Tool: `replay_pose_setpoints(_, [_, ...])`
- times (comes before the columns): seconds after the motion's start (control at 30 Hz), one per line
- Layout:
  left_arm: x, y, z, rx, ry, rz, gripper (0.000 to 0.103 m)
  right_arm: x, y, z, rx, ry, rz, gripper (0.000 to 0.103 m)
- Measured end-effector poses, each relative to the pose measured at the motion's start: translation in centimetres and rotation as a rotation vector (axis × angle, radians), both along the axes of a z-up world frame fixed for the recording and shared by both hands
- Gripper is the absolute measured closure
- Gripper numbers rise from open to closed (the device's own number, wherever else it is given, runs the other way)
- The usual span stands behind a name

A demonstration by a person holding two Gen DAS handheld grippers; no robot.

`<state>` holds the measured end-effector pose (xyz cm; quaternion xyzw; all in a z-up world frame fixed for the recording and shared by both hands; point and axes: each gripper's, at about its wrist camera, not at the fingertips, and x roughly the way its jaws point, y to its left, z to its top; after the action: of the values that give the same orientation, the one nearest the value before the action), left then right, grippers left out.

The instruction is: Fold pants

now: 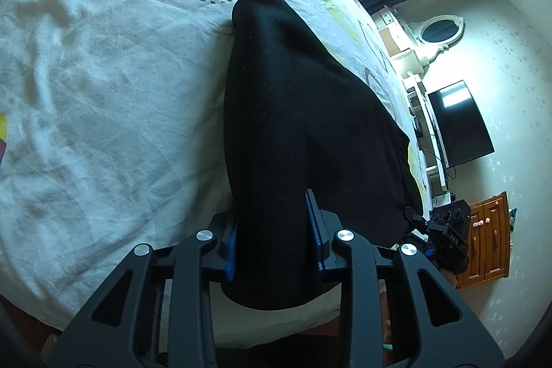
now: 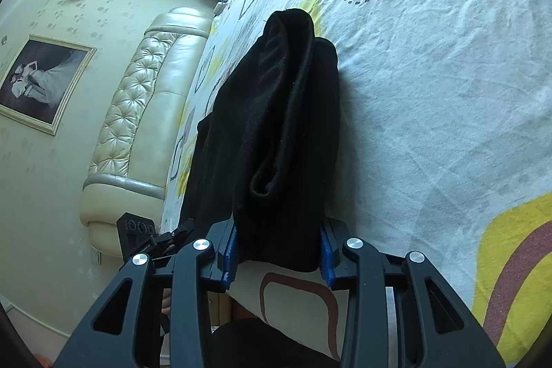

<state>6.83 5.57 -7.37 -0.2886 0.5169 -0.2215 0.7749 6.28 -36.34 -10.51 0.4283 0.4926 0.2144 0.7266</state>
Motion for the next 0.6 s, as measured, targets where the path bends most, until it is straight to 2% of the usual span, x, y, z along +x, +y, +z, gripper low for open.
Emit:
replay_pose_setpoints(0.23, [-0.3,0.3,-0.3,-0.019,-0.003,-0.02,0.072,-1.0,-0.2,-0.6,0.01,0.015,0.013,0.066])
replay_pose_setpoints(0.3, [-0.3,0.5,-0.4,-0.032,-0.019,-0.026,0.067,-1.0,-0.4,-1.0,0.012,0.03,0.009,0.061])
replay_pose_setpoints(0.37, [-0.4,1.1,-0.6,-0.056,-0.022,-0.02,0.063,-0.5,-0.3,-0.9,0.002,0.031,0.03,0.05])
replay_pose_setpoints(0.4, [-0.5,1.6,-0.6,-0.069,-0.024,-0.014,0.058,-0.4,-0.3,-0.6,0.001,0.027,0.033,0.047])
replay_pose_setpoints(0.43, [-0.6,2.3,-0.4,-0.077,-0.037,-0.004,0.053,-0.3,-0.7,-0.4,0.01,0.02,0.031,0.038])
replay_pose_setpoints(0.47, [-0.7,3.0,-0.1,-0.082,-0.054,0.005,0.051,-0.2,-1.1,-0.1,0.014,0.009,0.023,0.034])
replay_pose_setpoints(0.6, [1.1,4.8,0.3,-0.067,-0.094,0.025,0.044,1.6,-3.2,0.7,0.003,-0.032,-0.052,0.029])
